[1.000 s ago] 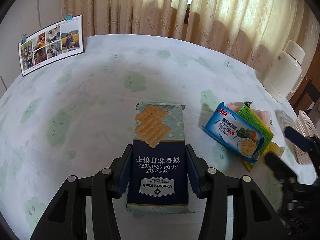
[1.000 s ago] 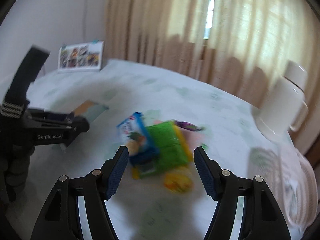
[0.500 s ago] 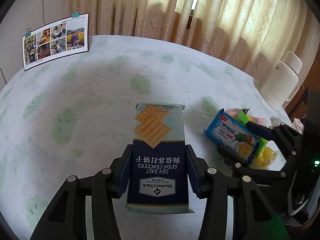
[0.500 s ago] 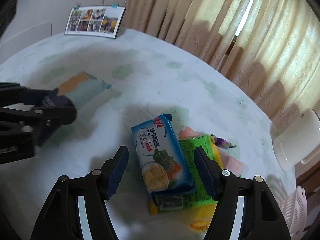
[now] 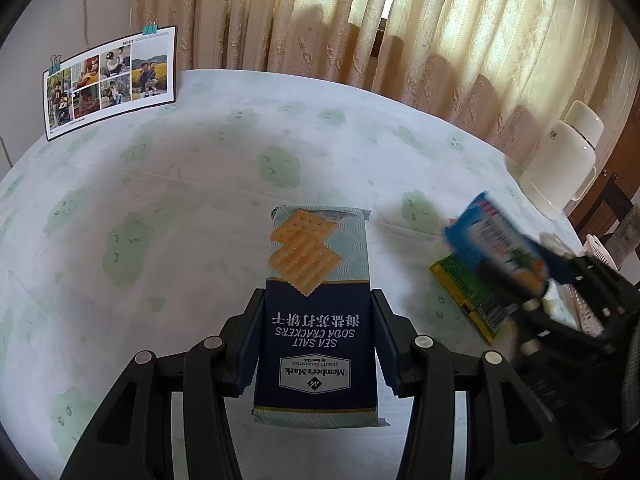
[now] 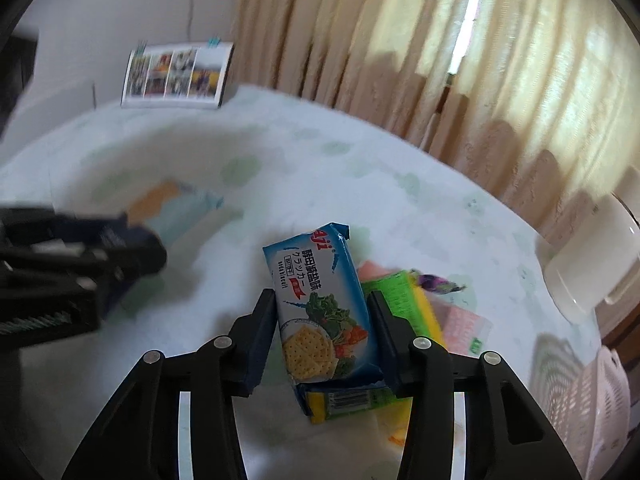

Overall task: Organize snacks
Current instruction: 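Carry the blue cracker box into the pink basket and open the right tool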

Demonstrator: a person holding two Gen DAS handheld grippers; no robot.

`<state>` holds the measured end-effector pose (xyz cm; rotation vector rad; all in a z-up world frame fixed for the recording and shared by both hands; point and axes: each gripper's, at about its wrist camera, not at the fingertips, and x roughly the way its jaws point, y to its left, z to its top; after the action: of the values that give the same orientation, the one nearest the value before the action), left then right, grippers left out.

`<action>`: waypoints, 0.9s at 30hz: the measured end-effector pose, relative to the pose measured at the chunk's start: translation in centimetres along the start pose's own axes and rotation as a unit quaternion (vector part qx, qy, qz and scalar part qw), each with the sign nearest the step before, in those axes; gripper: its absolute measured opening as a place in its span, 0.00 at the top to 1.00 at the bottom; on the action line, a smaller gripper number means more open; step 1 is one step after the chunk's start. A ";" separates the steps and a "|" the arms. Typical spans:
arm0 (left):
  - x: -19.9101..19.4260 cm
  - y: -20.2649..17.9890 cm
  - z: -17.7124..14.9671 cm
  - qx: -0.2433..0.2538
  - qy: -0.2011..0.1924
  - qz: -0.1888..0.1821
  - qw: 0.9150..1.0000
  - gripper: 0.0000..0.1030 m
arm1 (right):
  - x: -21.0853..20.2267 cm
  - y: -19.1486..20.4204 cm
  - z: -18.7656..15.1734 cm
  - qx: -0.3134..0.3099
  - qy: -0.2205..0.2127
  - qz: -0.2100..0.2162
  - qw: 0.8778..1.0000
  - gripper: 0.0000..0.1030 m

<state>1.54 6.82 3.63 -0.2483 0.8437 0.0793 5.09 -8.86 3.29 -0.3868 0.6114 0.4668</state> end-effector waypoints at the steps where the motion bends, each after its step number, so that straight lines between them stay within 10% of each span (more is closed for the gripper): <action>1: 0.0 0.0 0.0 0.000 -0.001 -0.001 1.000 0.55 | -0.5 -0.5 0.1 0.011 -0.007 -0.003 1.000 0.54; 27: 0.8 -0.9 -0.4 0.016 0.000 -0.001 1.000 0.55 | -8.4 -16.6 -5.8 0.270 -0.064 -0.140 0.950 0.54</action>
<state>1.92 5.83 2.89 -0.2186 0.8446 0.0626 5.05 -27.82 7.60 0.0818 0.5229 0.0388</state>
